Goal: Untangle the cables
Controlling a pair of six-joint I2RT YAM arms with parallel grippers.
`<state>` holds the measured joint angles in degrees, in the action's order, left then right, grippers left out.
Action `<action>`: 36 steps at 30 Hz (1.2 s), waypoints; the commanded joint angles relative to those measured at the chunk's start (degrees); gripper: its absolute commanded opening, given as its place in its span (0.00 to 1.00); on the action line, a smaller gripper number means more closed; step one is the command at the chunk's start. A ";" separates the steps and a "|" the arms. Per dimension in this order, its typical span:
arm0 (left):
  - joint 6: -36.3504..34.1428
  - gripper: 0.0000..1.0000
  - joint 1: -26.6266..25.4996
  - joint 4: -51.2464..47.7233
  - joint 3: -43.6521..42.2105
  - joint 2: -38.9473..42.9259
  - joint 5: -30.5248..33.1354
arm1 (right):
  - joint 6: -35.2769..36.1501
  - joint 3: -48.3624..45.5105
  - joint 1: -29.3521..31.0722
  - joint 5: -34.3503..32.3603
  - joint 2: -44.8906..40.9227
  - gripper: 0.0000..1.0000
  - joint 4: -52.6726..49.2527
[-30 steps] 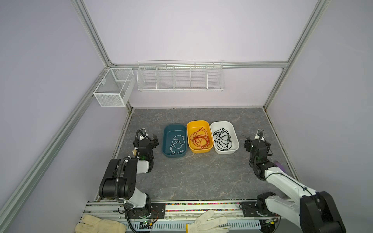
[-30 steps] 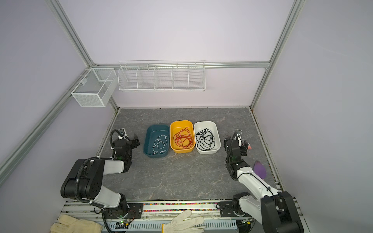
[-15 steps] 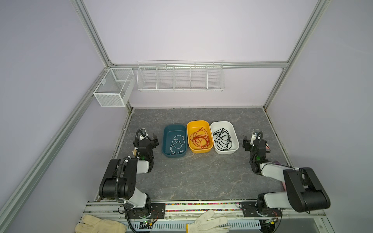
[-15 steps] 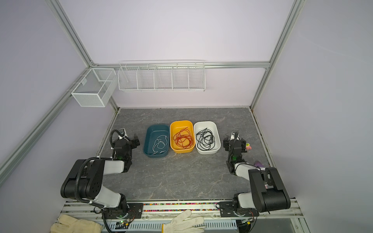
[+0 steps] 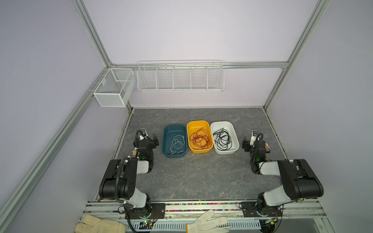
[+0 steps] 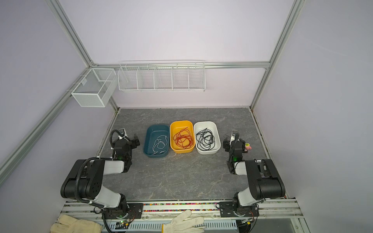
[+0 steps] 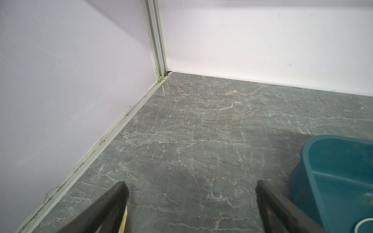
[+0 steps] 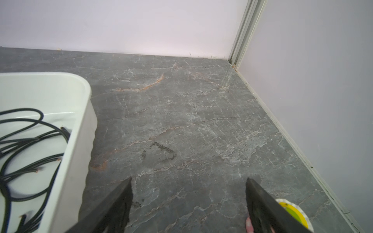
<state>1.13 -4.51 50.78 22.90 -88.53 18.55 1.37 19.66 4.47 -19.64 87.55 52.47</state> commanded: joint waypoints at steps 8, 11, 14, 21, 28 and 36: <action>0.46 0.98 0.12 1.86 -0.63 -0.48 -0.26 | -0.82 1.04 -1.10 -0.08 0.69 0.89 0.73; 0.43 0.98 0.12 1.86 -0.66 -0.49 -0.26 | -0.91 1.10 -1.18 -0.03 0.62 0.89 0.59; 0.42 0.98 0.12 1.91 -0.65 -0.47 -0.27 | -0.87 0.98 -1.15 0.11 0.45 0.89 0.75; 0.45 0.98 0.12 1.86 -0.59 -0.50 -0.26 | -0.92 0.98 -1.15 0.16 0.49 0.89 0.79; 0.46 0.98 0.12 1.88 -0.66 -0.44 -0.25 | -0.90 0.95 -1.20 0.13 0.43 0.89 0.79; 0.45 0.98 0.12 1.86 -0.66 -0.53 -0.27 | -0.88 1.00 -1.22 0.32 0.43 0.89 0.69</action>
<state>1.10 -4.51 50.78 22.90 -88.53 18.55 0.82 20.21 3.46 -19.62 87.83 52.34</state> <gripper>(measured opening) 0.984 0.887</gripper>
